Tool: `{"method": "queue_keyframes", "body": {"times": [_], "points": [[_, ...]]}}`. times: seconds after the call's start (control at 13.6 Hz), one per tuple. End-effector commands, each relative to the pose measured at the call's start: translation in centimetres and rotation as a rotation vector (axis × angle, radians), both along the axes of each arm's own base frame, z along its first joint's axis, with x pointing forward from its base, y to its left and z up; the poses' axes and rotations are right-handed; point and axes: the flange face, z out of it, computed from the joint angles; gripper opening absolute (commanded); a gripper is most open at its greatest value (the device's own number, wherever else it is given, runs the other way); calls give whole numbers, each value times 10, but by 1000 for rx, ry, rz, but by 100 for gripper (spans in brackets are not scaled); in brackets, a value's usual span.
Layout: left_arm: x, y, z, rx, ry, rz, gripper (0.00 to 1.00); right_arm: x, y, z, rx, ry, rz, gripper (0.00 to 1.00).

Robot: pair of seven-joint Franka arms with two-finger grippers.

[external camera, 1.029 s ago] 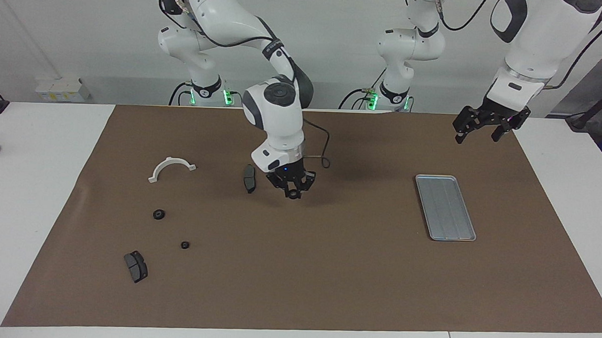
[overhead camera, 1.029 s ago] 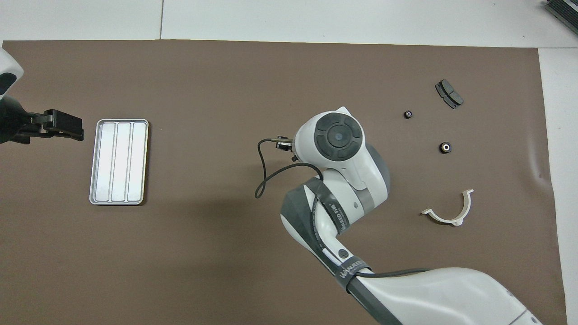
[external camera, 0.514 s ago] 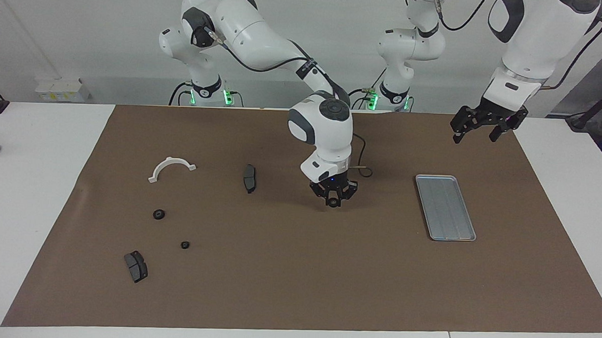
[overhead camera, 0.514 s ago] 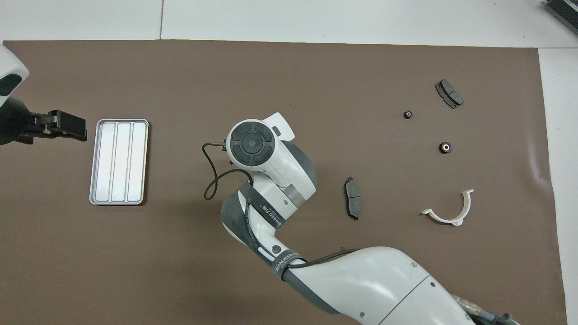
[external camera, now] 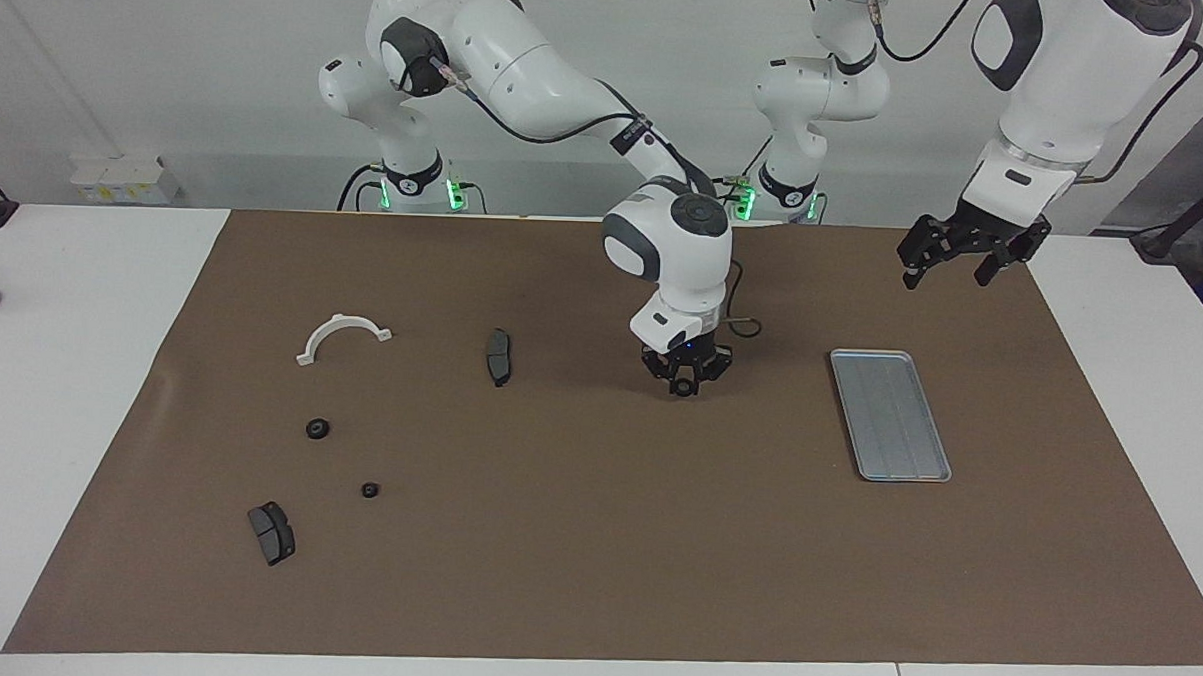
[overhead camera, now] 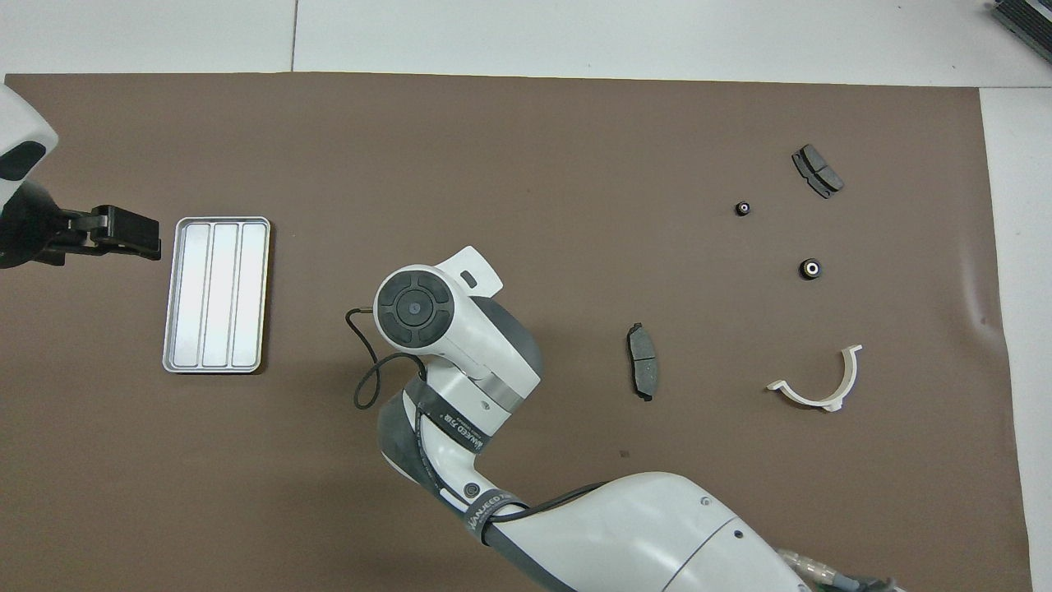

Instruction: Pick bearing gear from pile to tray

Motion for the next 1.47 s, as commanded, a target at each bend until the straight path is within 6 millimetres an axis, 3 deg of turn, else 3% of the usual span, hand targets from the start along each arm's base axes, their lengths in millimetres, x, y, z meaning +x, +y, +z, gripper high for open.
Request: {"method": "queue_keyframes", "body": {"times": [0.0,0.07,0.22,0.37,0.44,0.59,0.81,1.03,1.18,1.4], "points": [[-10,4,-3,9,-19,1,100,-9,-9,-1,-17,-2,-7,69],[-11,4,-5,9,-22,-1,100,-9,-9,2,-20,-3,-10,100],[-10,1,-5,8,-27,-1,100,-7,-10,15,-15,-13,-16,100],[-9,-6,-6,6,-30,3,100,3,-28,42,-5,-28,-45,100],[-7,-12,-10,-2,-28,10,100,15,-49,58,-7,-29,-74,100],[-3,-48,-20,-17,-35,26,100,14,-90,88,-7,-44,-105,100],[-1,-115,-42,-22,-27,40,100,9,-170,120,-18,-49,-129,100],[-1,-184,-78,-26,-25,86,100,18,-248,136,-22,-37,-136,100],[-9,-211,-108,-10,5,53,100,23,-300,142,-23,-29,-78,100],[-38,-212,-166,-31,-29,28,100,35,-369,136,-46,-16,-13,100]]}}
